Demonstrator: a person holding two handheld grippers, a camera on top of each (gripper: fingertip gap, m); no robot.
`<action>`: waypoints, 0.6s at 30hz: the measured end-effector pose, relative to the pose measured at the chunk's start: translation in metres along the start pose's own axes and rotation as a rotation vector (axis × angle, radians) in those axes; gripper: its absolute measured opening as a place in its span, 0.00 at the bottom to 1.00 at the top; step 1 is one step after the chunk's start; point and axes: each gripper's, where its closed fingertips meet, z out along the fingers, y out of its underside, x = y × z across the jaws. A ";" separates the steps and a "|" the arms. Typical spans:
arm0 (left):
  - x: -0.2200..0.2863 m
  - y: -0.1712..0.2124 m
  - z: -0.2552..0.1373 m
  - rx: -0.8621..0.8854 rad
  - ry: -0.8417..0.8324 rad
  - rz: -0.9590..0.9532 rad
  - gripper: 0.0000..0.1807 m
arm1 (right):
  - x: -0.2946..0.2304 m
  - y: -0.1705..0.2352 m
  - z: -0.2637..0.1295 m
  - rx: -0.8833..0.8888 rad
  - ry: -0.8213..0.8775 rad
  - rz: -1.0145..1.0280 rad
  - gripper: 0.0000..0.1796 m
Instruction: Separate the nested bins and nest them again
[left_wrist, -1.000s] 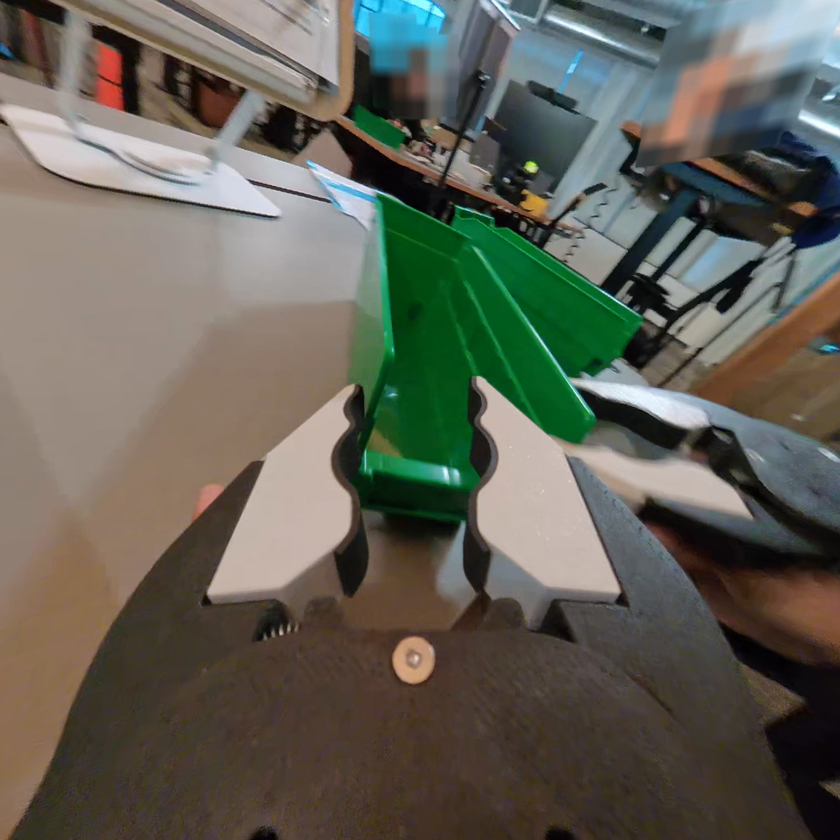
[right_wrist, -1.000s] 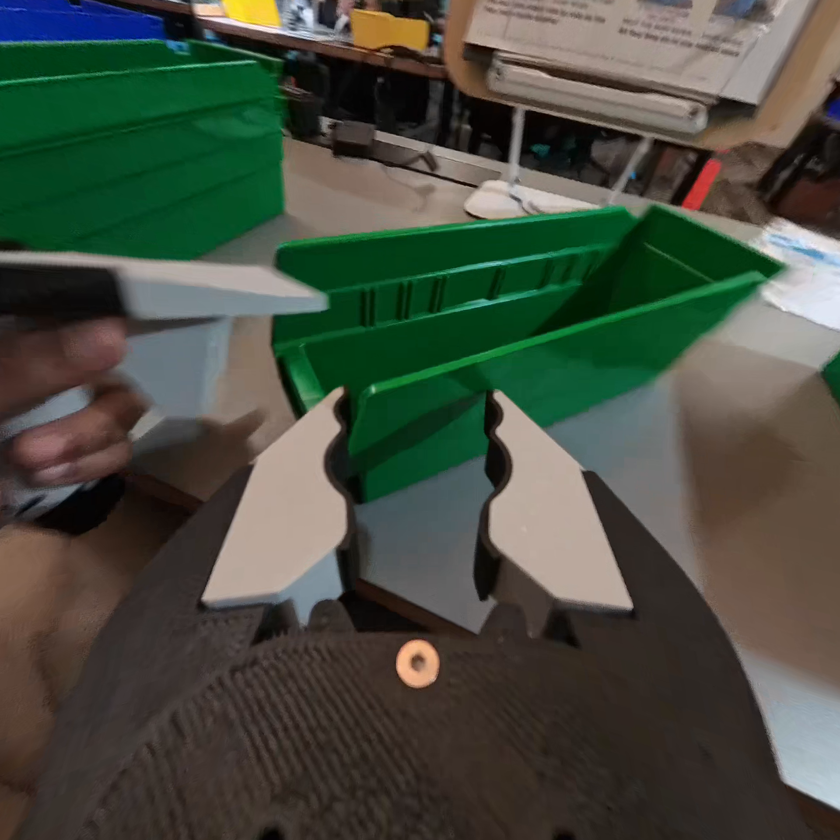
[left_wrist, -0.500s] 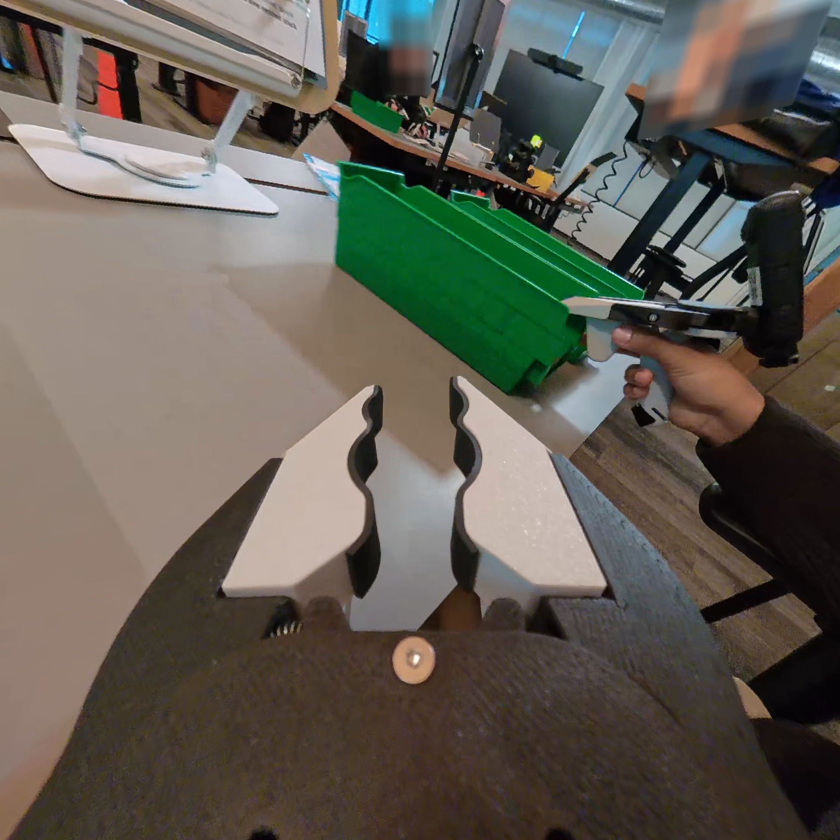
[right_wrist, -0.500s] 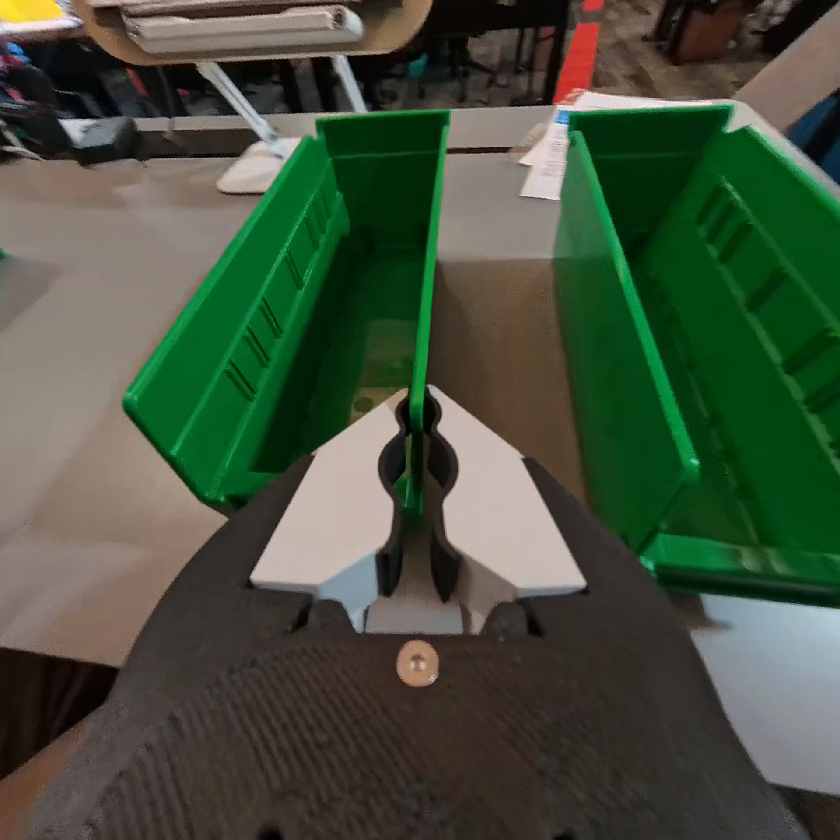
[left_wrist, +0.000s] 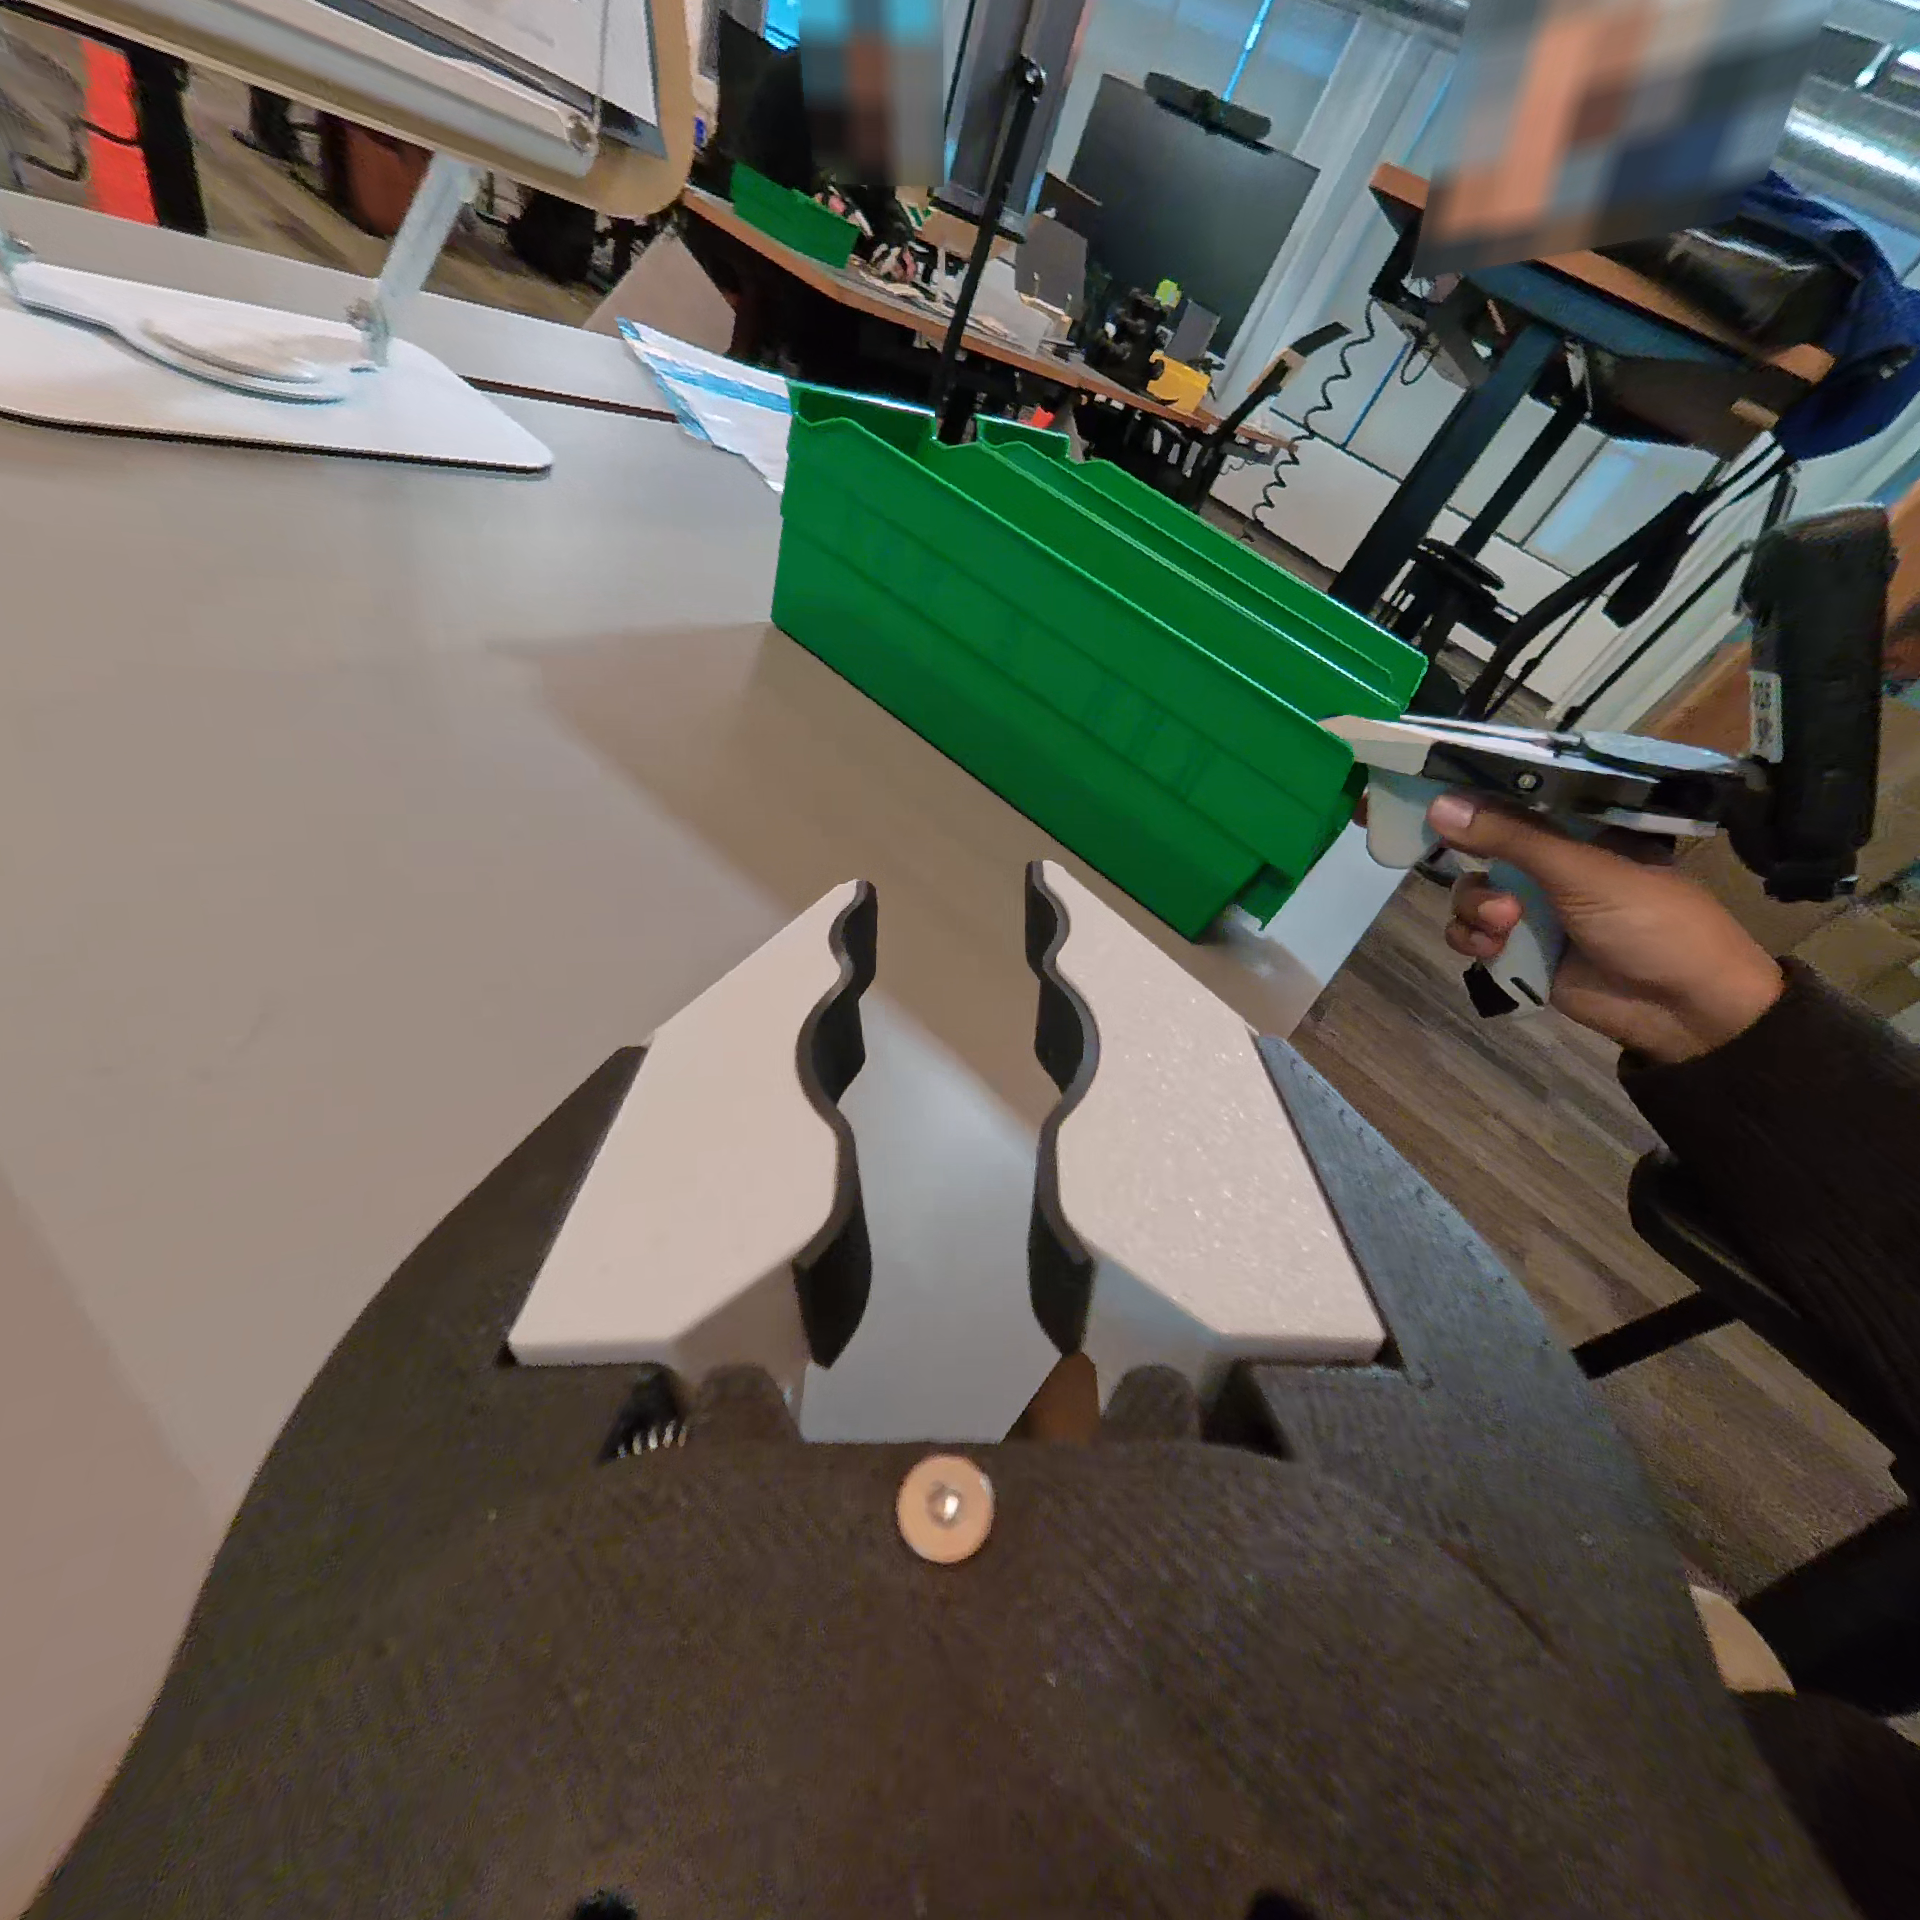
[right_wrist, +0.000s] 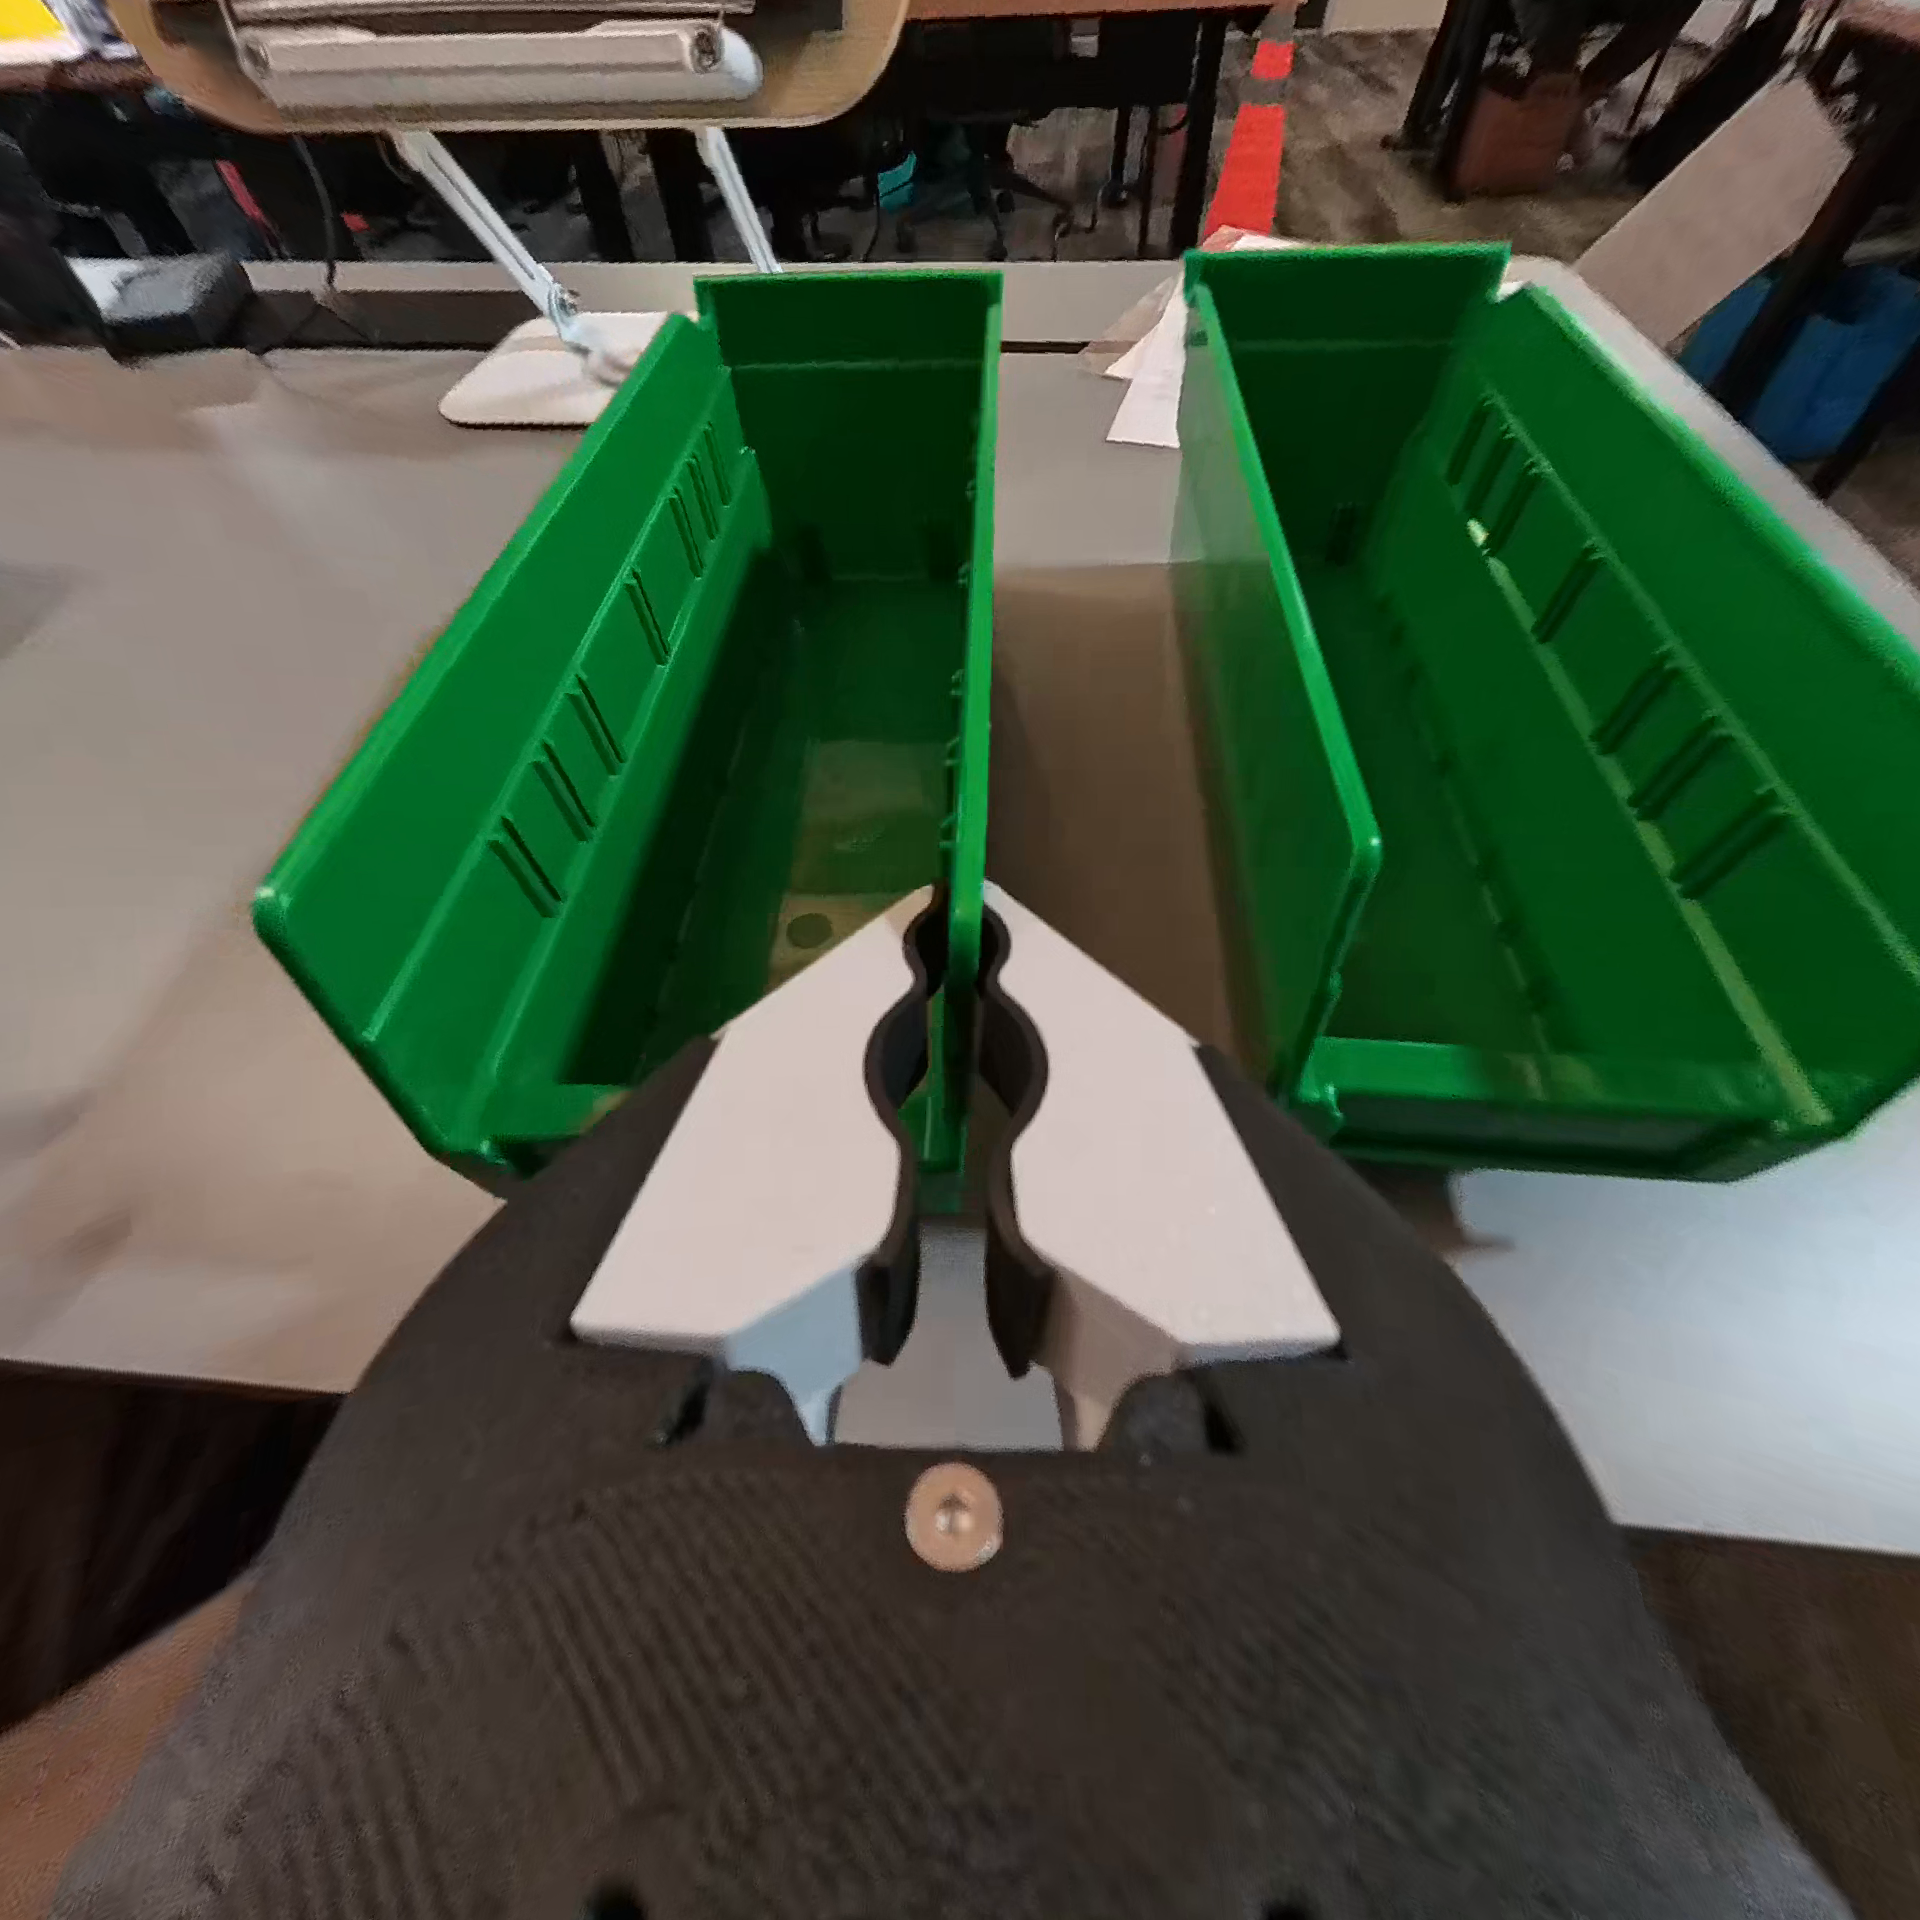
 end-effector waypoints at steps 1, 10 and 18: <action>0.002 0.001 0.003 -0.005 0.006 0.005 0.16 | 0.000 0.000 -0.001 0.006 0.013 -0.030 0.01; 0.009 0.011 0.012 -0.041 0.017 0.036 0.16 | 0.001 -0.001 0.001 0.039 0.068 -0.050 0.01; 0.002 0.012 0.005 -0.046 -0.019 0.039 0.15 | 0.002 -0.005 0.009 0.038 0.099 -0.059 0.01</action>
